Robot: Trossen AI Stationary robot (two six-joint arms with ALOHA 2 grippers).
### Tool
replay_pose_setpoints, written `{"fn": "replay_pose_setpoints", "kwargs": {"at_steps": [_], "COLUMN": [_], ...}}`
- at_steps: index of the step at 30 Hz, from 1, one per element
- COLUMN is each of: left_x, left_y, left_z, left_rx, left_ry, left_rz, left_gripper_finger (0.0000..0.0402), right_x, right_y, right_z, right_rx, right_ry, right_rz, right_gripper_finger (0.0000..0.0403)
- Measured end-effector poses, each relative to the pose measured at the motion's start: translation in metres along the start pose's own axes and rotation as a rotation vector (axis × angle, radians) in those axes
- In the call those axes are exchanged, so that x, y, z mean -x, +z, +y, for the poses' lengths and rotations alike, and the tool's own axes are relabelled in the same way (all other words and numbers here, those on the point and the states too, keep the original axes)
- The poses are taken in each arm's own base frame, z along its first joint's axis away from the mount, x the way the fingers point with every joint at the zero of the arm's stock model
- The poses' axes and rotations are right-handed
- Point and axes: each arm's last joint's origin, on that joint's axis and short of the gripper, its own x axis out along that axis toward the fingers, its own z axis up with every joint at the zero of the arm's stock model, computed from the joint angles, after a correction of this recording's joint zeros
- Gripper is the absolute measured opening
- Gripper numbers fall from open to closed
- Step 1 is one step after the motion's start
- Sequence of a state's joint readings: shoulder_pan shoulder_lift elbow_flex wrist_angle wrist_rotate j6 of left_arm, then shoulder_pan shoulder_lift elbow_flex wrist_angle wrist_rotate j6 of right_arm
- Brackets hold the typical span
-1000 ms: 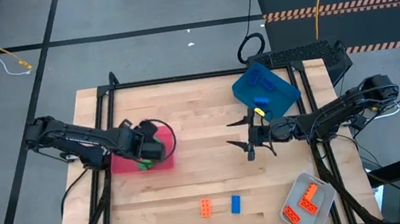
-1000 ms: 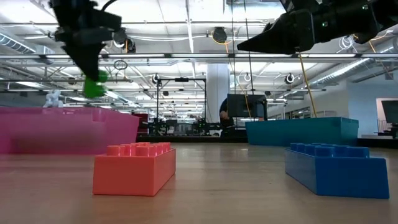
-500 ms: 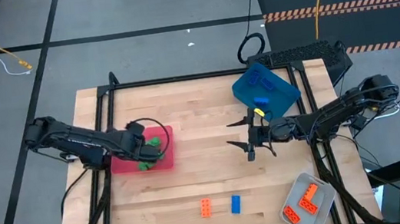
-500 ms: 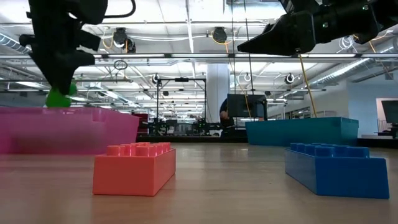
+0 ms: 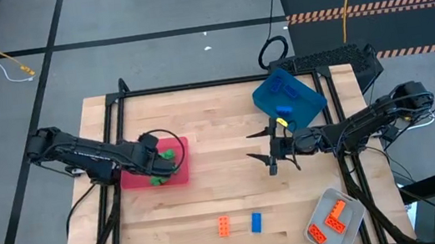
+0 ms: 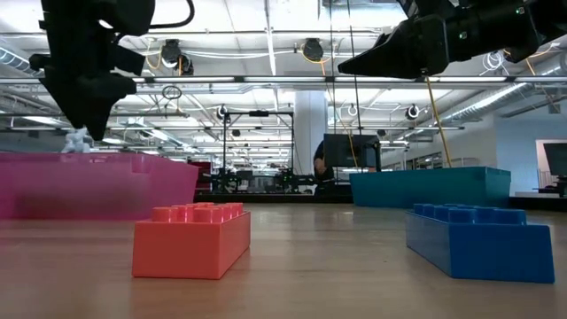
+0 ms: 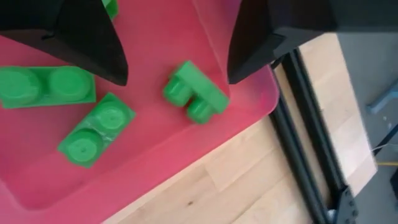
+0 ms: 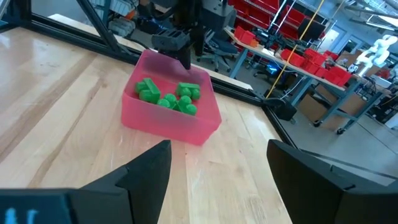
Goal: Sort & place blocks by color
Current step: Put the blue game piece into the blue bin
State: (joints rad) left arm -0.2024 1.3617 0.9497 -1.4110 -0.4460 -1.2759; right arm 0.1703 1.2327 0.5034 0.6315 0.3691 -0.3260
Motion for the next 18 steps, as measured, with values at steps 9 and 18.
{"fn": "replay_pose_setpoints", "kwargs": {"at_steps": [9, 18], "left_x": [0.019, 0.064], "left_y": [0.015, 0.012], "left_z": [-0.020, -0.055], "left_rx": [-0.109, -0.268], "left_ry": [-0.228, -0.612], "left_rz": [-0.099, -0.352], "left_gripper_finger": [0.0304, 0.0273], "right_x": [0.000, 0.024], "right_y": [0.000, 0.002], "right_z": [0.000, -0.004], "right_rx": [-0.087, -0.166], "right_ry": [0.000, 0.050], "right_rz": [0.000, 0.098], "right_gripper_finger": [0.0258, 0.0258]}}
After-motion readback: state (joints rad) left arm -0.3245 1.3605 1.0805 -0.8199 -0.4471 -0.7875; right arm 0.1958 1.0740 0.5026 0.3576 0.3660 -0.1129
